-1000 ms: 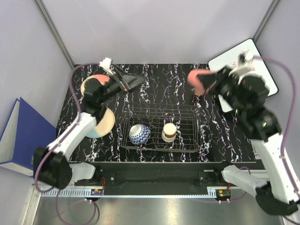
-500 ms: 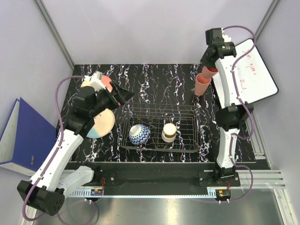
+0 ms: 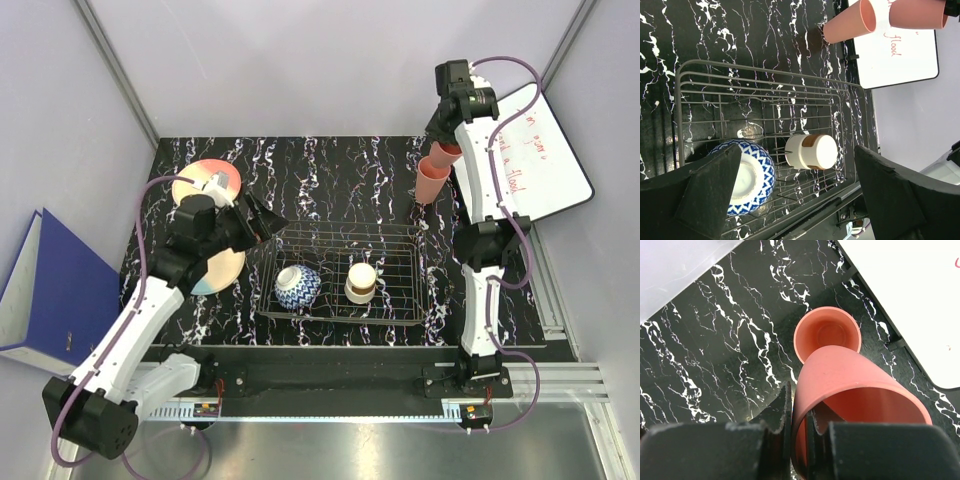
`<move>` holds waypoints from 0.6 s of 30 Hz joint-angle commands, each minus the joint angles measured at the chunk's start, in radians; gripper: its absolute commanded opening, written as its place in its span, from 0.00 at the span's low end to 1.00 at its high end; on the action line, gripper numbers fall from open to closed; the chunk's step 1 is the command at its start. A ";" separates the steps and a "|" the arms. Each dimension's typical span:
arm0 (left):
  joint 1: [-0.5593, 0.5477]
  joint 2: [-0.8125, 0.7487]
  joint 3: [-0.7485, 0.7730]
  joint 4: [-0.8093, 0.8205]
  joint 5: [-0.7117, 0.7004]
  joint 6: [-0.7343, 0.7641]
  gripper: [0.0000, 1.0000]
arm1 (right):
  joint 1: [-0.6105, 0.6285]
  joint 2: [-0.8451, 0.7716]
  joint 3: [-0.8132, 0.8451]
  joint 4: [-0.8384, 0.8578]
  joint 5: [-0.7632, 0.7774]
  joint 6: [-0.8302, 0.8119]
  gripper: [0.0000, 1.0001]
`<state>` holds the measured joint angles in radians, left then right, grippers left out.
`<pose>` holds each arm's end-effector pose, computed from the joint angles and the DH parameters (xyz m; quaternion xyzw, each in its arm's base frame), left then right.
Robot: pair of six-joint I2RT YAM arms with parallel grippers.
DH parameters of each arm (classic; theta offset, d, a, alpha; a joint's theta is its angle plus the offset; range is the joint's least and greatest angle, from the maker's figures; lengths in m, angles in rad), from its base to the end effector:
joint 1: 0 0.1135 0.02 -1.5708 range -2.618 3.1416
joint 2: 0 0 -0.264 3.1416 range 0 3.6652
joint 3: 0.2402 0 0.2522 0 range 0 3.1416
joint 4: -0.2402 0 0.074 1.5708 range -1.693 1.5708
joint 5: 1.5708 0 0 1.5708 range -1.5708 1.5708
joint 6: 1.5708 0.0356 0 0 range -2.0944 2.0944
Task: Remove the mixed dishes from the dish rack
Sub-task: Place the cup at the center of the board.
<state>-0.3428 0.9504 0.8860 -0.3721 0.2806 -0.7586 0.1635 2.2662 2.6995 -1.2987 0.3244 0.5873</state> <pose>0.1972 -0.0808 0.3267 -0.0989 0.8327 -0.3789 0.3916 0.4519 0.0630 0.3915 0.2493 0.8937 -0.0160 0.3727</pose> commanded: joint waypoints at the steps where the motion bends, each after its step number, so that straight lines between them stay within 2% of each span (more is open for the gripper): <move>1: -0.001 0.021 -0.002 0.045 0.012 0.015 0.99 | -0.002 0.026 0.026 0.056 0.031 -0.012 0.00; 18: 0.001 0.113 -0.009 0.065 -0.001 0.035 0.99 | -0.018 0.164 0.046 0.128 0.025 -0.015 0.00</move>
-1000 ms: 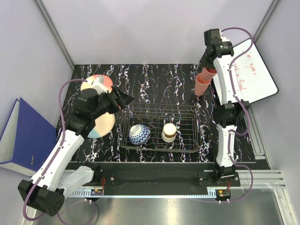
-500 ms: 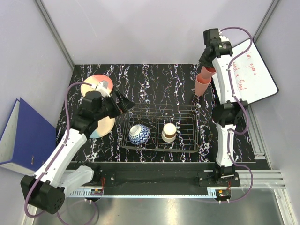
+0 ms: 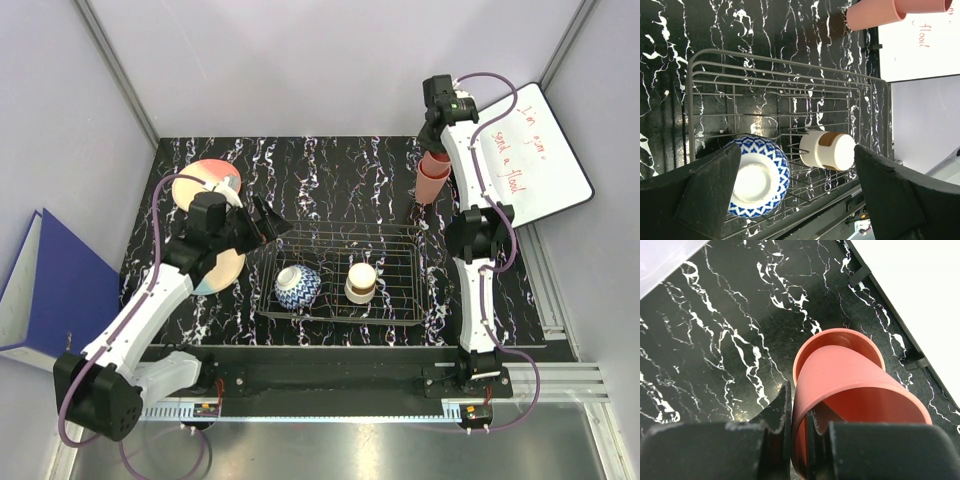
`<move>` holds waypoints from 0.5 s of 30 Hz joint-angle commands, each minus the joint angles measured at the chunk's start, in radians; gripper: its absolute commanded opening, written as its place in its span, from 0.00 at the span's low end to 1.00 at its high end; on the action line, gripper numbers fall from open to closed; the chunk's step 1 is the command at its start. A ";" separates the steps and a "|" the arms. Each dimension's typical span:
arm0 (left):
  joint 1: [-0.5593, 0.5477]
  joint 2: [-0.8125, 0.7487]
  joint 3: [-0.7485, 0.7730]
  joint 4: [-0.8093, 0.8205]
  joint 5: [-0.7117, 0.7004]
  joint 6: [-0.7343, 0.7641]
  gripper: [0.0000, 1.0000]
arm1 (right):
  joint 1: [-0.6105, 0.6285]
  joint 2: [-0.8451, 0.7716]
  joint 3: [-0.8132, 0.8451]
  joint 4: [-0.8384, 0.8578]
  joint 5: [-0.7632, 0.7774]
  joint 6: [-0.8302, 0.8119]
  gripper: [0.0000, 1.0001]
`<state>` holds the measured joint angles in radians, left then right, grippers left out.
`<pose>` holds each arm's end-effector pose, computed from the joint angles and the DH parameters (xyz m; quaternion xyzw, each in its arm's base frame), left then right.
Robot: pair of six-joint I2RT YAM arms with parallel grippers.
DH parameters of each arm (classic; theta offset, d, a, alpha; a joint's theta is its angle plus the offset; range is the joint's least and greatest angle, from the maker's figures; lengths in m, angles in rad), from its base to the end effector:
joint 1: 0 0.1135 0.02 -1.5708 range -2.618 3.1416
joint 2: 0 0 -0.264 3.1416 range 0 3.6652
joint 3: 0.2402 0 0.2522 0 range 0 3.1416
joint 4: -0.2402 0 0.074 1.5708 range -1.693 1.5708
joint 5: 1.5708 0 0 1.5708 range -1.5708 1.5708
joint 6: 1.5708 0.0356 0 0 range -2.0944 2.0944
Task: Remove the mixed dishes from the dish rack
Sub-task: Place the cup at the center of the board.
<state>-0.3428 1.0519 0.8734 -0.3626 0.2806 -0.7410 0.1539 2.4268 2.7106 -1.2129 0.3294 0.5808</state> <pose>0.2166 -0.0878 0.3026 -0.1030 0.8584 -0.3557 0.3549 0.4980 0.0656 0.3265 0.2488 0.9039 -0.0335 0.3462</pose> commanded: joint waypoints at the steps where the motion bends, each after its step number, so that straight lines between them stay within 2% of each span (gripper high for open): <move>1: 0.001 0.016 0.004 0.057 0.002 0.015 0.99 | -0.008 0.003 0.032 0.044 0.020 -0.009 0.00; 2: 0.001 0.017 0.001 0.059 0.002 0.015 0.99 | -0.008 0.002 0.031 0.047 0.022 -0.010 0.04; 3: 0.001 0.019 0.002 0.057 0.003 0.015 0.99 | -0.008 -0.005 0.031 0.049 0.020 -0.013 0.15; 5: 0.001 0.020 0.003 0.059 0.005 0.014 0.99 | -0.008 -0.011 0.034 0.055 0.019 -0.018 0.24; 6: 0.001 0.019 0.003 0.059 0.005 0.014 0.99 | -0.008 -0.023 0.035 0.056 0.020 -0.018 0.33; 10: 0.001 0.017 0.003 0.063 0.005 0.011 0.99 | -0.008 -0.055 0.044 0.073 0.023 -0.022 0.45; 15: -0.001 0.010 -0.001 0.068 0.006 0.003 0.99 | -0.008 -0.120 0.055 0.075 -0.006 -0.012 0.50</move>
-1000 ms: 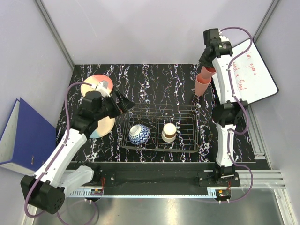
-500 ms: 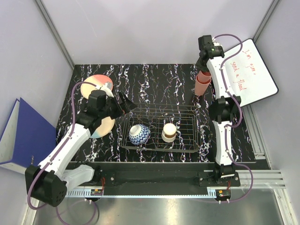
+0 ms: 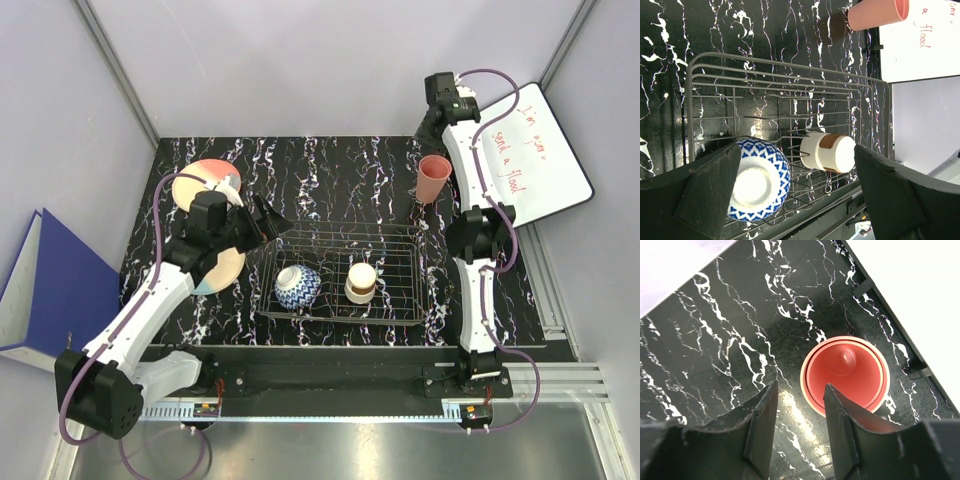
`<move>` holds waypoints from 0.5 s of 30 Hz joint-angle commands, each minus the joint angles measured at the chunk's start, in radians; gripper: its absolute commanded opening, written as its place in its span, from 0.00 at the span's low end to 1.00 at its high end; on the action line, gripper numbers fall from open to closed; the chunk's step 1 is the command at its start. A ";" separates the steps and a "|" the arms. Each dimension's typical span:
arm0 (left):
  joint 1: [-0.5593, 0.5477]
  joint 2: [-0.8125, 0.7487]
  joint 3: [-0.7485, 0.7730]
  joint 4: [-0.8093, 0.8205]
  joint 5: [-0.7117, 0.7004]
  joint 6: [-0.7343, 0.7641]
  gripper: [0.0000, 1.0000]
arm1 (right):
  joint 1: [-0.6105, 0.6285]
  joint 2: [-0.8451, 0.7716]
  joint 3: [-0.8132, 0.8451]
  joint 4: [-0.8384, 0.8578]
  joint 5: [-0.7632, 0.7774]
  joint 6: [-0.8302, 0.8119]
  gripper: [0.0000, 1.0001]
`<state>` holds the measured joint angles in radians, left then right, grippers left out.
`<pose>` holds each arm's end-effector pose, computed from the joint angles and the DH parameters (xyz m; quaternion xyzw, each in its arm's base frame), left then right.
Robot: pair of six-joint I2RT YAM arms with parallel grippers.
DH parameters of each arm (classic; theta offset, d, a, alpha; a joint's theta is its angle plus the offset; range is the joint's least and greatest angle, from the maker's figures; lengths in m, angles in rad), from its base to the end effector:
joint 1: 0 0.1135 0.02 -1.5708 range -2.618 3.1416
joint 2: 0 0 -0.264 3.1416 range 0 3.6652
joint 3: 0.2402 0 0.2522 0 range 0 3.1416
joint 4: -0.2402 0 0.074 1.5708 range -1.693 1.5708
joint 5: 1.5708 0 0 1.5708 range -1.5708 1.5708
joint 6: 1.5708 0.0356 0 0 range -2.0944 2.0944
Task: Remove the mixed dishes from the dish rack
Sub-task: Place the cup at the center of the board.
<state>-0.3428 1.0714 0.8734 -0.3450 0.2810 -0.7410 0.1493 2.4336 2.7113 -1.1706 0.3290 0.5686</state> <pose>0.2210 -0.0894 0.3000 -0.1031 0.8588 -0.3555 0.3541 0.5033 0.0641 0.3262 0.2469 0.8987 -0.0294 0.3614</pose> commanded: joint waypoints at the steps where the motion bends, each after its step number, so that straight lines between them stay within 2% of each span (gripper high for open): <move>1: -0.001 -0.010 -0.001 0.054 0.007 0.002 0.99 | -0.004 -0.140 0.062 0.034 -0.018 0.005 0.51; 4: -0.001 -0.013 0.002 0.061 0.004 0.011 0.99 | 0.009 -0.240 0.047 0.073 -0.112 0.004 0.52; 7: -0.013 0.002 0.024 0.063 -0.002 0.040 0.99 | 0.082 -0.459 -0.178 0.271 -0.247 -0.094 0.54; 8: -0.024 0.005 0.032 0.058 -0.012 0.051 0.99 | 0.114 -0.616 -0.393 0.348 -0.307 -0.117 0.59; 9: -0.053 0.010 0.041 0.040 -0.043 0.075 0.99 | 0.163 -0.707 -0.526 0.538 -0.353 -0.137 0.66; 10: -0.071 0.013 0.061 0.029 -0.069 0.087 0.99 | 0.186 -0.804 -0.676 0.668 -0.395 -0.148 0.76; 11: -0.097 0.016 0.071 0.014 -0.103 0.100 0.99 | 0.200 -0.993 -0.979 0.798 -0.466 -0.135 0.88; 12: -0.163 0.018 0.082 -0.012 -0.188 0.129 0.99 | 0.206 -1.077 -1.106 1.006 -0.505 -0.107 0.99; 14: -0.238 0.024 0.116 -0.037 -0.259 0.158 0.99 | 0.211 -1.227 -1.295 1.043 -0.534 -0.044 1.00; 15: -0.310 0.039 0.127 -0.046 -0.282 0.184 0.99 | 0.216 -1.257 -1.327 1.004 -0.542 -0.032 1.00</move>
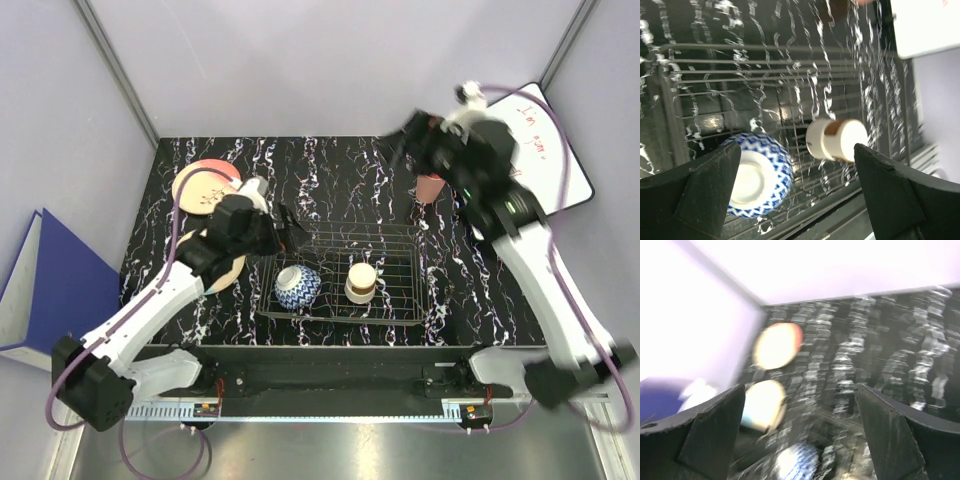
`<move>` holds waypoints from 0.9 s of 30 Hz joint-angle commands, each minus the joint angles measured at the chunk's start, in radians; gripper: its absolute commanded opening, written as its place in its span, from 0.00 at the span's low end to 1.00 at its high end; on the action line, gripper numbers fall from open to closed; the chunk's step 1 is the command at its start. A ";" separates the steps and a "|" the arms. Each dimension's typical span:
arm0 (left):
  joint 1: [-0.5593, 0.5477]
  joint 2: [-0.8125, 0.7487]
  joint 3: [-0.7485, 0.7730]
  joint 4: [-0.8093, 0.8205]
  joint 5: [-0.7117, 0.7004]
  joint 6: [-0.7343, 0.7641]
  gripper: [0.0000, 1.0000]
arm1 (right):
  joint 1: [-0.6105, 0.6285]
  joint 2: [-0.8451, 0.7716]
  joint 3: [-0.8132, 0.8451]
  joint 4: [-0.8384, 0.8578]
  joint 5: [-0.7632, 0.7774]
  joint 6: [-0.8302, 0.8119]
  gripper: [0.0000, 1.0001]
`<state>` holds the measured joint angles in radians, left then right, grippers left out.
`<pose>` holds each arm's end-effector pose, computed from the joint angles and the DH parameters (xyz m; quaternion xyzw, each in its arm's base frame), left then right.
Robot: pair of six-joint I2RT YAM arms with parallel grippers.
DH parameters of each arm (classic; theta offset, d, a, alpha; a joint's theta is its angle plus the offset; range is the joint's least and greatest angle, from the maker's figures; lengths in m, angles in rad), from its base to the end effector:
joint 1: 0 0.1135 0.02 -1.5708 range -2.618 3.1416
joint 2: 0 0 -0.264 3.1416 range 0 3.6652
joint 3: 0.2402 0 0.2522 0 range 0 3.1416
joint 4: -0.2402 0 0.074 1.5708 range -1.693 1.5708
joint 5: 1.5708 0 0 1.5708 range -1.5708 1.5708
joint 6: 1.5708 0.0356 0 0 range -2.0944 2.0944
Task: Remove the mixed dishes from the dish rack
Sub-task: Place the cup at the center of the board, then pick up the cup from the dish rack.
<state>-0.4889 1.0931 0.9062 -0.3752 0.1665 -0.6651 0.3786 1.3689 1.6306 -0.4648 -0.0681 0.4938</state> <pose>0.2116 -0.1192 0.3032 -0.0367 0.8726 -0.3237 0.3639 0.2736 0.1114 0.4714 0.0231 0.7747 0.2907 0.5611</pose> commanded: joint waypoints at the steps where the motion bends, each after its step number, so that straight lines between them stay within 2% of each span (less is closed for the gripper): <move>1: -0.198 0.027 0.117 -0.022 -0.200 0.120 0.99 | -0.004 -0.221 -0.286 0.289 -0.153 0.067 1.00; 2: -0.232 0.039 0.129 -0.028 -0.215 0.128 0.99 | 0.003 -0.291 -0.376 0.287 -0.153 0.078 1.00; 3: -0.293 0.065 0.141 -0.042 -0.251 0.145 0.99 | 0.014 -0.330 -0.421 0.296 -0.145 0.087 1.00; 6: -0.379 0.123 0.186 -0.048 -0.280 0.165 0.99 | 0.037 -0.464 -0.561 0.276 -0.116 0.117 1.00; 10: -0.436 0.238 0.230 -0.024 -0.248 0.188 0.99 | 0.039 -0.612 -0.708 0.275 -0.119 0.150 1.00; 13: -0.467 0.365 0.295 -0.028 -0.234 0.197 0.99 | 0.040 -0.671 -0.758 0.267 -0.121 0.163 1.00; 17: -0.520 0.493 0.373 -0.050 -0.289 0.197 0.99 | 0.039 -0.712 -0.791 0.242 -0.131 0.172 1.00; 21: -0.525 0.554 0.411 -0.057 -0.321 0.183 0.99 | 0.039 -0.731 -0.819 0.232 -0.148 0.180 1.00; 27: -0.525 0.623 0.424 -0.059 -0.297 0.170 0.99 | 0.039 -0.746 -0.844 0.229 -0.147 0.178 1.00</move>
<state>-1.0172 1.6905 1.2869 -0.4538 -0.1085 -0.4931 0.4126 0.6266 0.7952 -0.2577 -0.1982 0.6640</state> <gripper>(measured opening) 0.987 0.994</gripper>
